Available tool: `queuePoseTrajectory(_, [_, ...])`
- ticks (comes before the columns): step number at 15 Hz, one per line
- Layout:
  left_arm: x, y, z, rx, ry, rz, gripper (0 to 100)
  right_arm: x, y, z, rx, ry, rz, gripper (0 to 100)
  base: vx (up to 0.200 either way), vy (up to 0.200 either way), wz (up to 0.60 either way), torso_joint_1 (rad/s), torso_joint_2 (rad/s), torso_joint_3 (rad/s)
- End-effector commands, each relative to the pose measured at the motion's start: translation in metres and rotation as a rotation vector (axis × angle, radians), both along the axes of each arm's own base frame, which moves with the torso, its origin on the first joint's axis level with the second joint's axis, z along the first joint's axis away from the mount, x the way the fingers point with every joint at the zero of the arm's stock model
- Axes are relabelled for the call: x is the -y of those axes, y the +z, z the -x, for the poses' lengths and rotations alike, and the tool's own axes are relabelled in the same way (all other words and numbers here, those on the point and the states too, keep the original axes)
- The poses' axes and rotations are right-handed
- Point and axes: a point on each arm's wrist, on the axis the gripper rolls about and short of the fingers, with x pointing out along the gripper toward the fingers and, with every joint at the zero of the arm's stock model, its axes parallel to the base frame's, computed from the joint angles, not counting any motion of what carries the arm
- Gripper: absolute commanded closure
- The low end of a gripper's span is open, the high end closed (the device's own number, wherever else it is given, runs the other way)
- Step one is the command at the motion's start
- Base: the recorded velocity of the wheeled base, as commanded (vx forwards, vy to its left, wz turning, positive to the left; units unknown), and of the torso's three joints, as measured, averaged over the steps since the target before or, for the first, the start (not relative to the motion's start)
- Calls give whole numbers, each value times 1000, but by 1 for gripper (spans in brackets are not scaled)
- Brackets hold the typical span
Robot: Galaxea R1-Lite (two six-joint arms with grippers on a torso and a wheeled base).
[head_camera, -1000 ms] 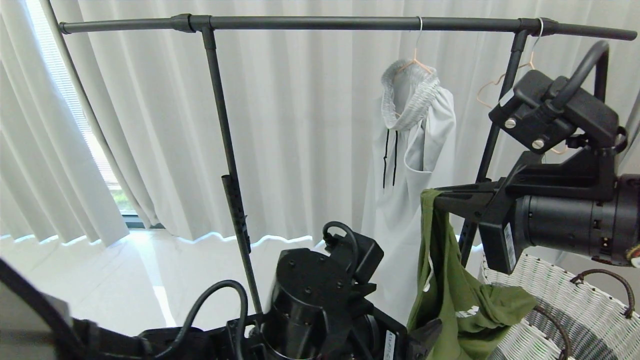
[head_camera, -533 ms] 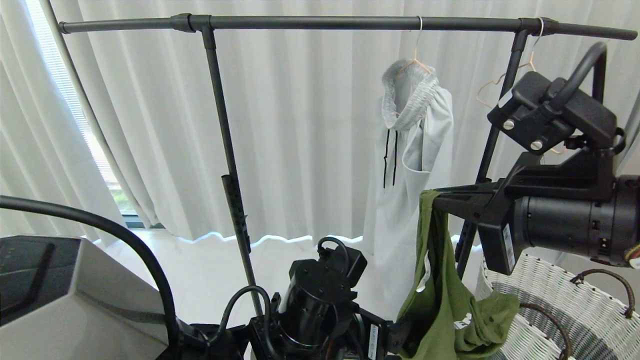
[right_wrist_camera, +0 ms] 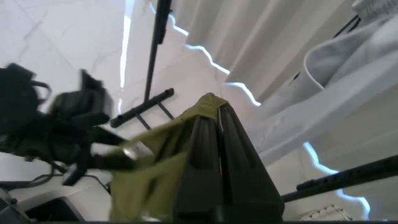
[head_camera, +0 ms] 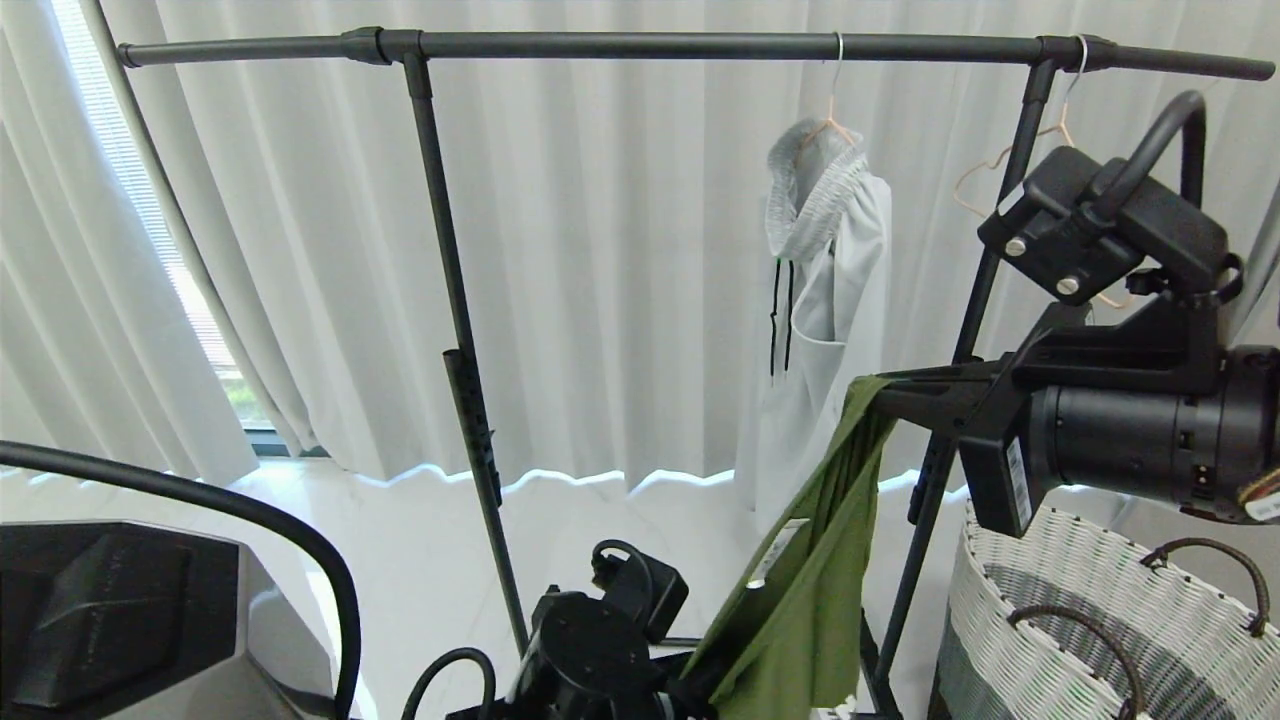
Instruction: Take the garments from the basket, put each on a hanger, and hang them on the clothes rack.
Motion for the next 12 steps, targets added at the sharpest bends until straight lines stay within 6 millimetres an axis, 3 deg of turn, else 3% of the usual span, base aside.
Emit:
queuePoseTrajectory(1, [-20, -7, 12, 68, 49, -79, 100, 7, -3, -5, -5, -37, 8, 100, 0, 0, 0, 0, 0, 0])
queuePoseTrajectory(3, [-41, 9, 11, 161, 104, -93, 100, 14, -14, -5, -27, -56, 34, 100, 0, 0, 0, 0, 0, 0])
queuePoseTrajectory(7, [-82, 71, 3, 280, 180, -152, 100, 29, -31, 8, -55, -61, 70, 100, 0, 0, 0, 0, 0, 0])
queuePoseTrajectory(9, [-94, 137, 5, 262, 175, -133, 100, 36, -29, 14, -41, -62, 56, 100, 0, 0, 0, 0, 0, 0])
queuePoseTrajectory(10, [-94, 159, 8, 259, 139, -108, 100, 36, -27, 14, -38, -62, 51, 100, 0, 0, 0, 0, 0, 0])
queuePoseTrajectory(12, [-96, 225, 14, 253, 47, -46, 100, 37, -18, 15, 2, -65, 6, 100, 0, 0, 0, 0, 0, 0])
